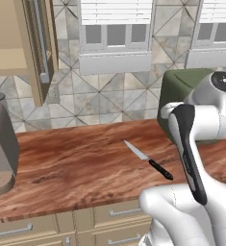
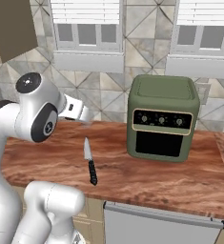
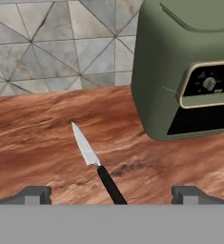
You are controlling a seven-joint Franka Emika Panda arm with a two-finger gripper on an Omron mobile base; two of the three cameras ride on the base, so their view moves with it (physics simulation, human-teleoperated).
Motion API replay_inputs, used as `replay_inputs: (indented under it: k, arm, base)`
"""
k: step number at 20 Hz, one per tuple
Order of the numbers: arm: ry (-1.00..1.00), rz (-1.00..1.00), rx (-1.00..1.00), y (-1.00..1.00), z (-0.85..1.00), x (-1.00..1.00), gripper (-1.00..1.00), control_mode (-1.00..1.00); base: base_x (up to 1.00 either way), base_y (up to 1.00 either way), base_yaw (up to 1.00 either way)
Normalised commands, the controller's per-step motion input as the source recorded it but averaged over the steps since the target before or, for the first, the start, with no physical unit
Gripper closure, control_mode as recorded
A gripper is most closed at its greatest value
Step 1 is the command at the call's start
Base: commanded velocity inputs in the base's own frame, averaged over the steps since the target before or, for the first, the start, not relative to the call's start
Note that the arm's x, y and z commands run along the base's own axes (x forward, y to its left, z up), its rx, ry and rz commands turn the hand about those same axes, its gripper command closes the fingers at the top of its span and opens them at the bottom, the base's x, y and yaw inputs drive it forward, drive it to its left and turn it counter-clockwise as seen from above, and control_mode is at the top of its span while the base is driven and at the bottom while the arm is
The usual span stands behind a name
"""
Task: Move the cutting board and knife to the sink. Then move spray from the cabinet to the counter.
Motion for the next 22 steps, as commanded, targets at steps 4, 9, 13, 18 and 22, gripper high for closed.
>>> replay_inputs:
  k: [4,9,13,18,22]
  arm:
    - [0.1,0.0,0.0,0.0,-0.39,-0.18,-1.0,-1.0]
    - [0.14,0.0,0.0,0.0,-0.38,-0.15,-1.0,-1.0]
    - [0.14,0.0,0.0,0.0,-0.28,-0.1,-1.0,-1.0]
    - [0.02,0.0,0.0,0.0,-0.09,-0.1,-1.0,-1.0]
    - [0.01,0.05,0.0,0.0,-0.02,-0.11,-1.0,-1.0]
  base:
    - [0.0,0.0,0.0]
    - [0.0,0.0,0.0]
    - [0.0,0.0,0.0]
    - [0.0,0.0,0.0]
    - [0.0,0.0,0.0]
